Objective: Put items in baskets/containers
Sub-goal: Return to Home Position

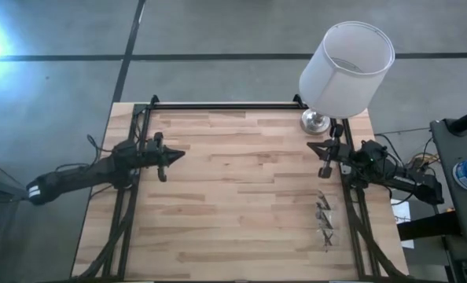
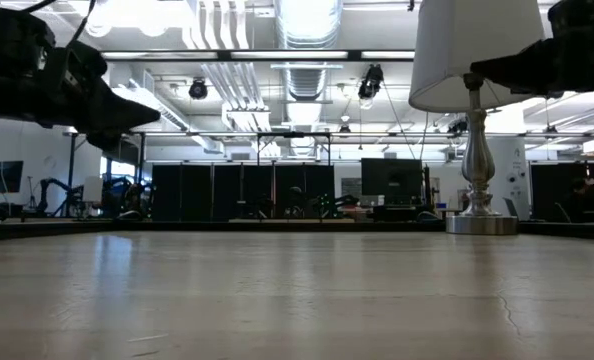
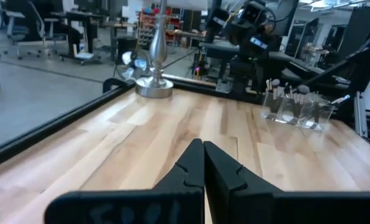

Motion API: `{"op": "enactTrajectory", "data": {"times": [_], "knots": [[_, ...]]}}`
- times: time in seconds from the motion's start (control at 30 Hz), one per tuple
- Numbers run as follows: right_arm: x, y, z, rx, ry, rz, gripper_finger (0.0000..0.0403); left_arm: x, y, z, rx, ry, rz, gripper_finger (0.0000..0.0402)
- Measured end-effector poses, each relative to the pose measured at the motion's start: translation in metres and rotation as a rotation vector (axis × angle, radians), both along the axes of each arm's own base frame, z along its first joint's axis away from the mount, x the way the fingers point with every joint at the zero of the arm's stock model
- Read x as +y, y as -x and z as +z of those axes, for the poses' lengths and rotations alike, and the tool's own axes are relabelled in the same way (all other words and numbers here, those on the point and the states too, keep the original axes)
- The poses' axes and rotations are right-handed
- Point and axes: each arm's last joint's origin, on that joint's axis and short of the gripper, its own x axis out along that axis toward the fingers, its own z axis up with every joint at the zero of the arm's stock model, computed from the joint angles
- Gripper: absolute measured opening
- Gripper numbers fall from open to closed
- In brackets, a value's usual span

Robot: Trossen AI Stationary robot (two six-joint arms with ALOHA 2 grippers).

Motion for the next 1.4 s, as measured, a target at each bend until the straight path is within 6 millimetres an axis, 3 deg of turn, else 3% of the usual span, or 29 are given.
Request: {"op": "enactTrajectory", "data": {"times": [0.4,0.67,0.8,1.4], "knots": [[-0.006,-0.003,-0.017,0.028,-0.089,-0.070,0.0008,-0.005,0.012,0.003,-0.050,-0.067,0.008,0.0000],[-0.007,-0.004,-0.029,0.058,-0.222,-0.101,0.0008,-0.004,0.012,0.001,-0.037,-0.018,0.035,0.0000],[-0.009,-0.004,-0.029,0.053,-0.216,-0.169,0.0008,-0.003,0.011,0.000,-0.031,0.013,0.064,0.0000],[-0.011,-0.011,-0.039,0.166,-0.272,-0.173,0.0008,-0.002,0.011,-0.001,-0.047,0.108,0.079,0.0000]]}}
